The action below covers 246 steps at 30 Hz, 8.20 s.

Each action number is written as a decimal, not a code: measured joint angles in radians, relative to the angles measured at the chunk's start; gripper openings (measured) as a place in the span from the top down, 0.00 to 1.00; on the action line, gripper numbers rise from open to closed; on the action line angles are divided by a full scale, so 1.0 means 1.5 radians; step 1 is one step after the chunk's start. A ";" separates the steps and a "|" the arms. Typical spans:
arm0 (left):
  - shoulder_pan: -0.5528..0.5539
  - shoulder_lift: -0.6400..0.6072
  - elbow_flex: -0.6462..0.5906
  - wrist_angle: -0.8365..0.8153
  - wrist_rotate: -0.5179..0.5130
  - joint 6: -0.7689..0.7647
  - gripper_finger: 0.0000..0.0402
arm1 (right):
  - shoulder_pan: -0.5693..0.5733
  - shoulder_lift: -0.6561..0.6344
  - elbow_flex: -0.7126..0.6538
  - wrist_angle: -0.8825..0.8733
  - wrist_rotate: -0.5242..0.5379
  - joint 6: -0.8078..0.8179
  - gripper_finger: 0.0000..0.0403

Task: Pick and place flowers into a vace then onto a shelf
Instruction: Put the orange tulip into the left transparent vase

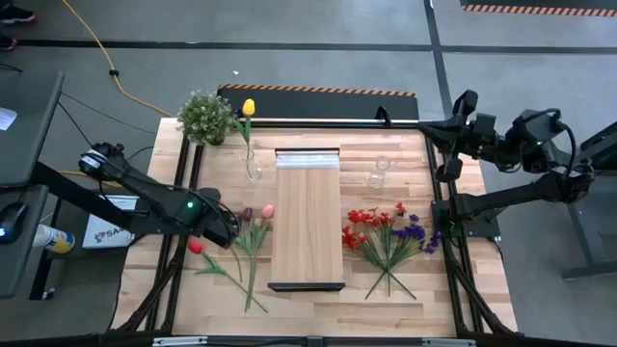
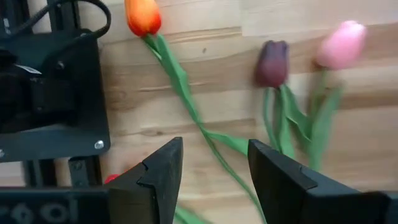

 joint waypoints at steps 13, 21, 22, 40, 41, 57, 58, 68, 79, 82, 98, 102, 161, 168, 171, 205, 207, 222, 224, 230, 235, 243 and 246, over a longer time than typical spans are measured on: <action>0.000 0.000 -0.213 0.181 -0.011 -0.154 0.46 | 0.000 0.000 0.000 0.000 -0.002 0.000 1.00; 0.001 0.000 -0.250 0.211 -0.042 -0.189 0.46 | 0.000 0.000 0.000 0.001 -0.002 0.000 1.00; 0.001 0.000 -0.256 0.221 -0.046 -0.197 0.46 | 0.000 0.000 0.000 0.001 -0.002 0.000 1.00; 0.056 0.024 -0.318 0.323 -0.050 -0.223 0.46 | 0.000 0.000 0.000 0.014 -0.007 0.005 1.00; 0.062 0.024 -0.318 0.324 -0.049 -0.212 0.46 | 0.000 0.001 0.000 0.014 -0.007 0.009 1.00; 0.074 0.026 -0.319 0.318 -0.047 -0.197 0.55 | 0.000 0.000 0.000 0.015 -0.007 0.018 1.00; 0.074 0.026 -0.319 0.316 -0.047 -0.203 0.58 | 0.000 0.001 0.000 0.015 -0.007 0.018 1.00; 0.075 0.028 -0.323 0.310 -0.093 -0.238 0.92 | 0.000 0.000 0.000 0.015 -0.007 0.018 1.00; 0.076 0.025 -0.239 0.226 -0.119 -0.231 0.92 | 0.000 0.000 0.000 0.012 -0.007 0.018 1.00; 0.076 0.024 -0.186 0.160 -0.117 -0.205 0.92 | 0.000 0.000 0.000 0.009 -0.007 0.018 1.00; 0.075 0.003 0.162 -0.151 -0.251 -0.069 0.92 | 0.000 0.000 0.000 -0.007 -0.007 0.018 1.00; 0.075 0.006 0.215 -0.148 -0.309 -0.028 0.92 | 0.000 0.000 0.000 -0.016 -0.007 0.018 1.00; 0.325 0.066 0.430 -0.148 -0.882 0.331 0.92 | 0.000 0.001 0.000 0.018 0.147 -0.035 1.00; 0.362 0.100 0.412 -0.138 -0.879 0.298 0.92 | 0.000 0.001 0.000 0.017 0.147 -0.041 1.00; 0.364 0.109 0.387 -0.134 -0.879 0.273 0.92 | 0.000 0.001 0.000 0.017 0.147 -0.042 1.00; 0.424 0.111 0.307 -0.122 -0.880 0.185 0.92 | 0.000 0.007 0.000 0.013 0.146 -0.075 1.00; 0.424 0.110 0.302 -0.117 -0.880 0.185 0.92 | 0.000 0.009 0.000 0.013 0.146 -0.073 1.00; 0.439 0.111 0.260 -0.093 -0.880 0.151 0.92 | 0.000 0.019 0.000 0.033 0.142 -0.075 1.00; 0.439 0.110 0.260 -0.089 -0.880 0.135 0.92 | 0.000 0.018 0.000 0.033 0.142 -0.075 1.00; 0.438 0.102 0.278 -0.086 -0.882 0.122 0.92 | 0.000 0.018 0.000 0.033 0.141 -0.075 1.00; 0.455 0.104 0.283 -0.065 -0.881 0.173 0.92 | 0.000 0.018 0.000 0.032 0.145 -0.096 1.00; 0.481 0.118 0.285 -0.037 -0.881 0.210 0.92 | 0.000 0.018 0.000 0.032 0.145 -0.112 1.00; 0.486 0.125 0.284 -0.036 -0.880 0.214 0.92 | 0.000 0.018 0.000 0.032 0.146 -0.112 1.00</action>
